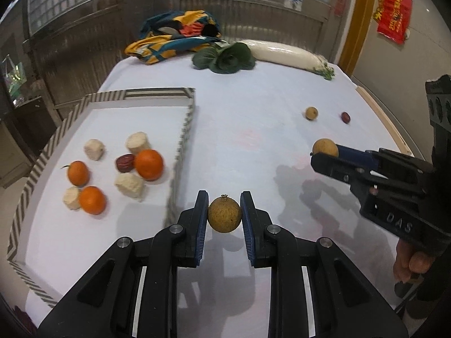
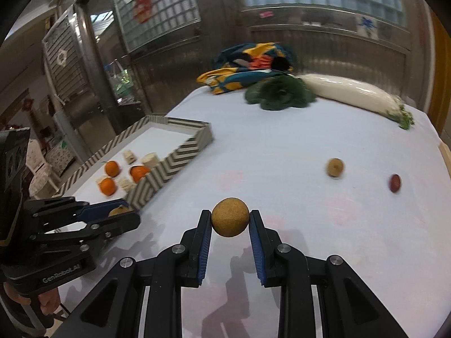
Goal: Organize fruits
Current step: 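Carry both held yellow fruits over the striped tray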
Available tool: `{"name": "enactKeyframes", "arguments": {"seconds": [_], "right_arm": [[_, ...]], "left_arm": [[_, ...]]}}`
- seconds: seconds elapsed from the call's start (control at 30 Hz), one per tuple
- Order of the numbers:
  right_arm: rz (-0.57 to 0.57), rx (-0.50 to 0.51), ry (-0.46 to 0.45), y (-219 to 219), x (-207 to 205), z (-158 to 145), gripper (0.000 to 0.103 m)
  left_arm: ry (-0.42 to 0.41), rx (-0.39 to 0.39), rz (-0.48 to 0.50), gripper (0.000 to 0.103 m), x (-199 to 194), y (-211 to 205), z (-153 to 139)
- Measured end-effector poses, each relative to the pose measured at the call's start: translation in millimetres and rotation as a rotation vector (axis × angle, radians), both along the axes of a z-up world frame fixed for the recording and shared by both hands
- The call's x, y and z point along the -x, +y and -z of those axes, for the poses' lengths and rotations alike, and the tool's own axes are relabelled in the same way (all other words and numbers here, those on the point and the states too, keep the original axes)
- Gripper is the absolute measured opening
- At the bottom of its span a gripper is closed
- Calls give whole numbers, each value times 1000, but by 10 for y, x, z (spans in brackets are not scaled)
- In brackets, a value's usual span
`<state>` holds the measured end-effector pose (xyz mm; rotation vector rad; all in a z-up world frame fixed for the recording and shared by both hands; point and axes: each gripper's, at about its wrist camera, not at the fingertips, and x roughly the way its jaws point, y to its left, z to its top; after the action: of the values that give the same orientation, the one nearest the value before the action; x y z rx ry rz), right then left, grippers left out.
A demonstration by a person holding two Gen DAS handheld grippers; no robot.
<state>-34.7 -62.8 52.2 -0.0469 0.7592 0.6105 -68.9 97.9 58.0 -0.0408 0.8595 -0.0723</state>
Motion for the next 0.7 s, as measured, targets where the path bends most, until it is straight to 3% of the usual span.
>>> {"name": "enactKeyframes", "arguments": {"seconds": [0.7], "right_arm": [[-182,12,-30,977,200,-157,26]], "left_arm": [[-33,-8,-183,22,179,790,-57]]}}
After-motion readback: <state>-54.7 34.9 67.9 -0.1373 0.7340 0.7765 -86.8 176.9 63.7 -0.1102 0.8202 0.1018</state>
